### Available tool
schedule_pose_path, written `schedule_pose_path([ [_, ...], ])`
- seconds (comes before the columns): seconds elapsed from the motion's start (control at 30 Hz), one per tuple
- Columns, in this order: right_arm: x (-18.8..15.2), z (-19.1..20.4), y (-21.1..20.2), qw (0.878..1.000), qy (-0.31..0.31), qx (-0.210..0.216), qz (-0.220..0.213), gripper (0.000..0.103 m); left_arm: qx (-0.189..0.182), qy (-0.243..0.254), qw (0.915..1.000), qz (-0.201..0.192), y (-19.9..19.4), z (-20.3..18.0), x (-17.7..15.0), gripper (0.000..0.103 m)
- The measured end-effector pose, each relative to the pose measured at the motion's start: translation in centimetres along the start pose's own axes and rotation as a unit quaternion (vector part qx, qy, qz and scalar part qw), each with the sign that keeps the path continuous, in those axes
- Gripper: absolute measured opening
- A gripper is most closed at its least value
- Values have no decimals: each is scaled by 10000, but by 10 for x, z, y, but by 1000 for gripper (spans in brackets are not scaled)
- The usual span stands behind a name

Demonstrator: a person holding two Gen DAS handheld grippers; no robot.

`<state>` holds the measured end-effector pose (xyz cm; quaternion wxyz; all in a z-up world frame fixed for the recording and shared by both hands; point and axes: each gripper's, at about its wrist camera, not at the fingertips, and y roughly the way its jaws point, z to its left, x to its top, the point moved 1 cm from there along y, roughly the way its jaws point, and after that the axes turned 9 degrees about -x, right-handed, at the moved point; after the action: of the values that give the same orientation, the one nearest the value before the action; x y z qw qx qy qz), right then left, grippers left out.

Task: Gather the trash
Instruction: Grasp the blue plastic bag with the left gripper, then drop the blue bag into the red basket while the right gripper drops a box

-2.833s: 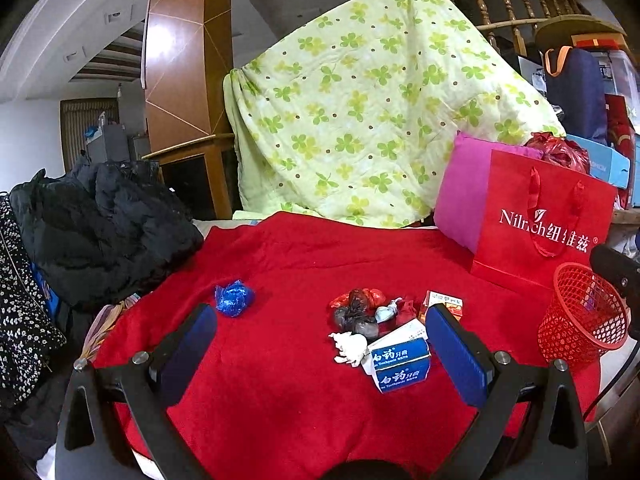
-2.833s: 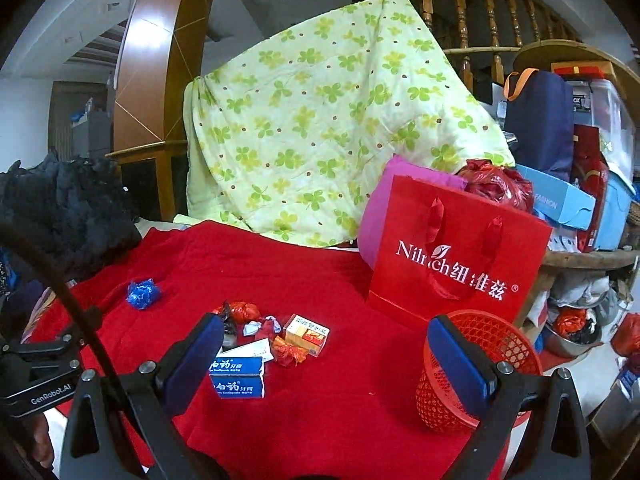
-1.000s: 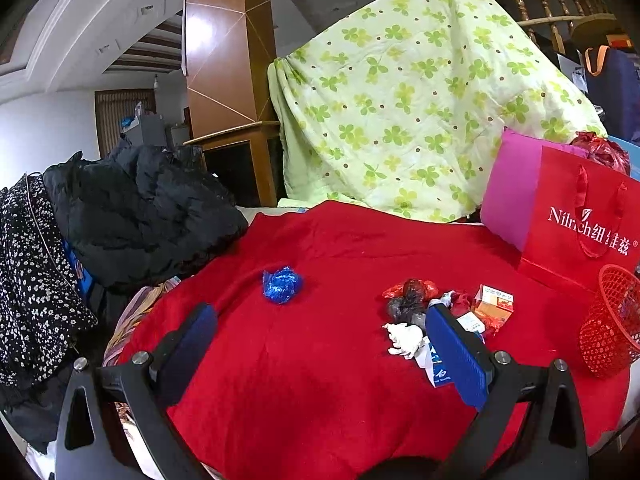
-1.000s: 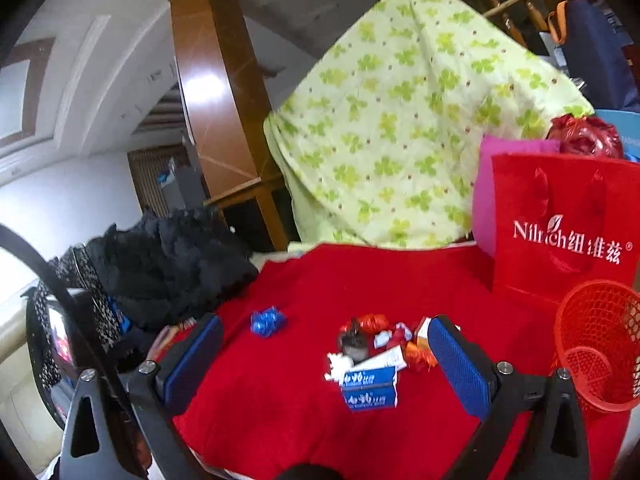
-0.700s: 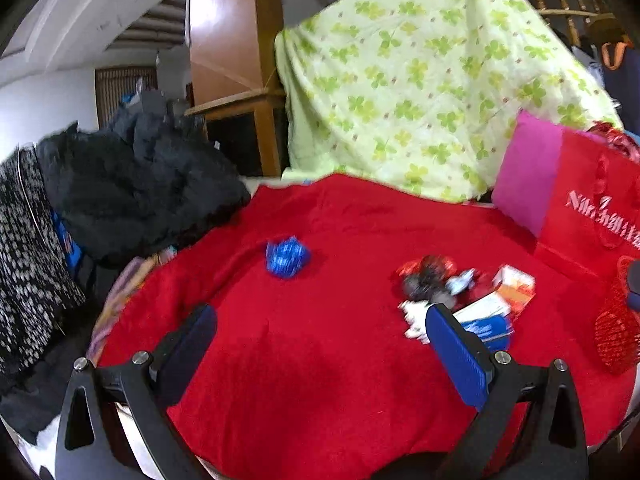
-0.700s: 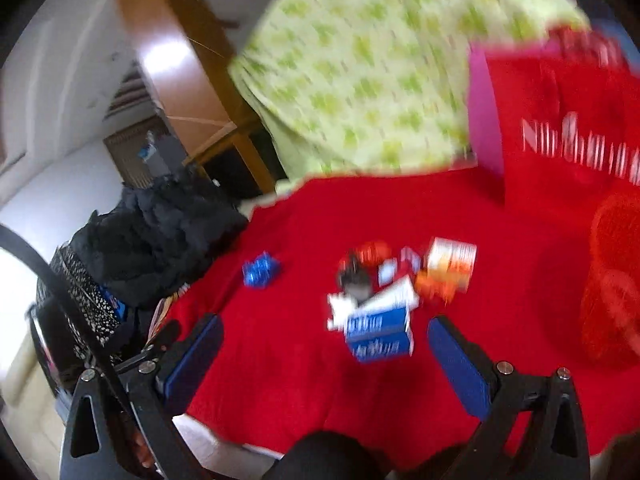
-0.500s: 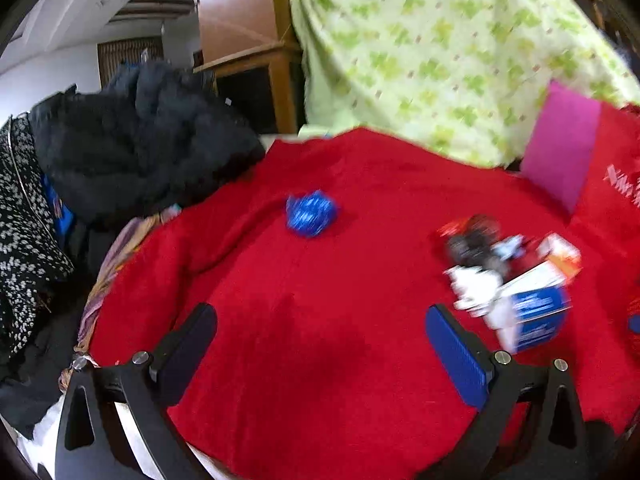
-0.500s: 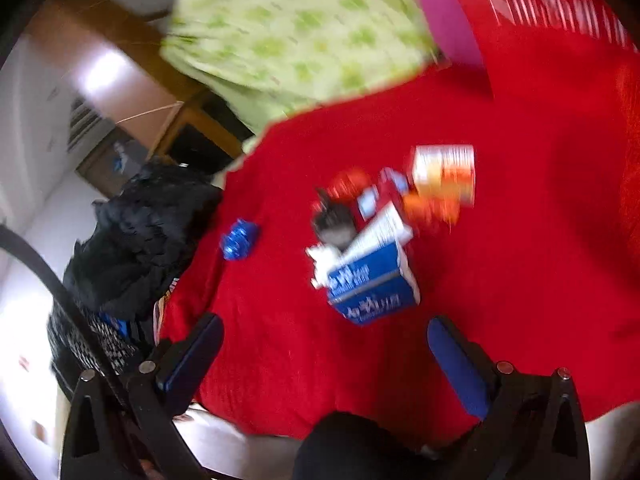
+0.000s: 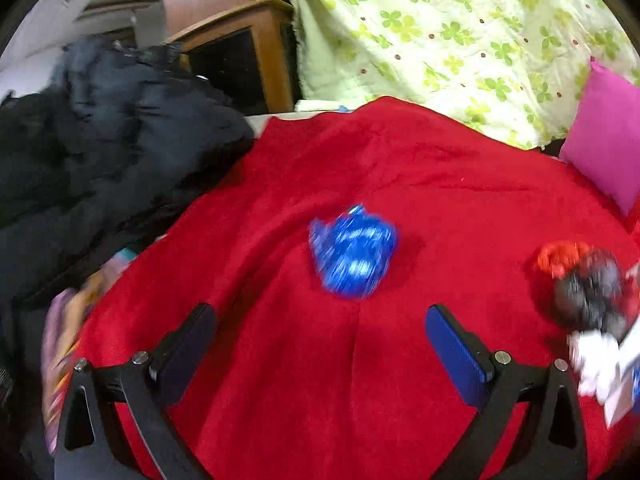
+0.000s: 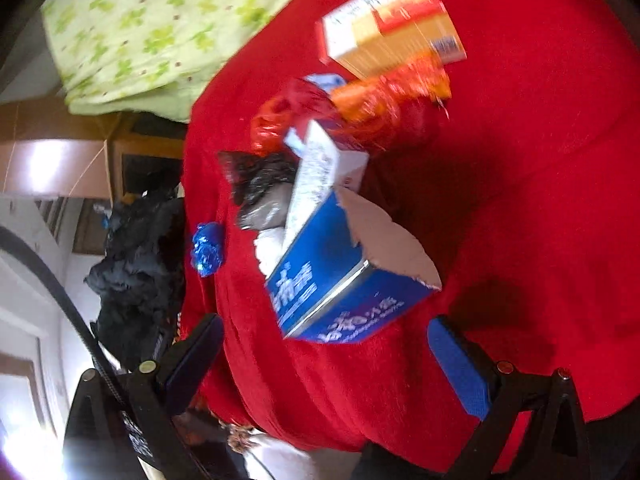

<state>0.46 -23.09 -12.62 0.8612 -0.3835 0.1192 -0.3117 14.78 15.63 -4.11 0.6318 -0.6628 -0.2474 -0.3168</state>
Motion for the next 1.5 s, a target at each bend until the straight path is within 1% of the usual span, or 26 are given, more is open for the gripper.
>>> schedule_pose_path([
  [0.07, 3, -5, 11, 9998, 191, 42, 59, 103, -185, 114, 9997, 126, 27, -3, 15, 103],
  [0.13, 6, -6, 17, 9994, 314, 128, 84, 103, -224, 260, 9992, 195, 46, -6, 26, 103],
  [0.23, 11, -8, 22, 9990, 400, 198, 18, 101, -420, 148, 9984, 347, 78, -6, 39, 103],
  [0.33, 15, -6, 27, 9990, 391, 207, -23, 91, -374, -57, 9974, 606, 110, -4, 44, 103],
  [0.37, 14, -8, 27, 9991, 382, 194, -27, 85, -409, -132, 9968, 679, 118, -3, 44, 103],
  [0.43, 16, -10, 26, 9989, 396, 245, -34, 83, -424, -232, 9955, 821, 130, -2, 40, 101],
  [0.47, 16, -10, 26, 9989, 389, 276, -38, 80, -424, -310, 9944, 917, 136, -1, 37, 89],
  [0.5, 16, -11, 24, 9989, 358, 298, -37, 76, -464, -363, 9934, 985, 140, 2, 37, 80],
  [0.53, 16, -10, 23, 9991, 299, 311, -24, 75, -568, -477, 9912, 1095, 144, 4, 33, 66],
  [0.57, 15, -9, 22, 9991, 271, 317, -11, 73, -629, -644, 9894, 1142, 144, 6, 29, 66],
  [0.63, 13, -8, 19, 9992, 179, 344, 21, 71, -668, -785, 9897, 989, 135, 7, 25, 64],
  [0.73, 12, -5, 14, 9996, 25, 279, -67, 69, -567, -659, 9920, 916, 118, -1, 20, 63],
  [0.83, 8, -5, 4, 9995, -59, 288, -94, 68, -798, -617, 9921, 752, 83, -17, 13, 63],
  [0.9, 4, -4, -10, 9991, -251, 245, -240, 68, -914, -418, 9930, 623, 54, -38, 6, 63],
  [0.97, -1, -4, -25, 9982, -398, 234, -388, 68, -1216, -223, 9909, 539, 20, -63, -7, 63],
  [1.03, -4, -3, -40, 9969, -512, 274, -524, 68, -1404, -42, 9889, 485, -4, -88, -16, 63],
  [1.1, -7, 0, -62, 9942, -707, 240, -771, 68, -1746, 121, 9836, 428, -34, -118, -27, 63],
  [1.17, -8, 1, -86, 9910, -855, 226, -1007, 68, -1992, 269, 9789, 365, -58, -146, -33, 63],
  [1.2, -8, 0, -95, 9896, -906, 220, -1099, 68, -2159, 376, 9751, 328, -72, -164, -35, 63],
  [1.23, -10, 0, -111, 9868, -997, 197, -1261, 68, -2272, 447, 9723, 307, -81, -177, -36, 63],
  [1.27, -12, -4, -126, 9839, -1081, 165, -1411, 68, -2463, 587, 9671, 262, -95, -199, -36, 63],
  [1.33, -17, -12, -161, 9761, -1238, 42, -1784, 68, -2678, 791, 9600, 208, -110, -229, -33, 64],
  [1.43, -19, -29, -217, 9629, -1379, -136, -2318, 68, -3110, 1088, 9441, 120, -138, -284, -28, 64],
  [1.5, -20, -43, -256, 9527, -1422, -299, -2668, 68, -3409, 1290, 9312, 65, -156, -326, -26, 64],
])
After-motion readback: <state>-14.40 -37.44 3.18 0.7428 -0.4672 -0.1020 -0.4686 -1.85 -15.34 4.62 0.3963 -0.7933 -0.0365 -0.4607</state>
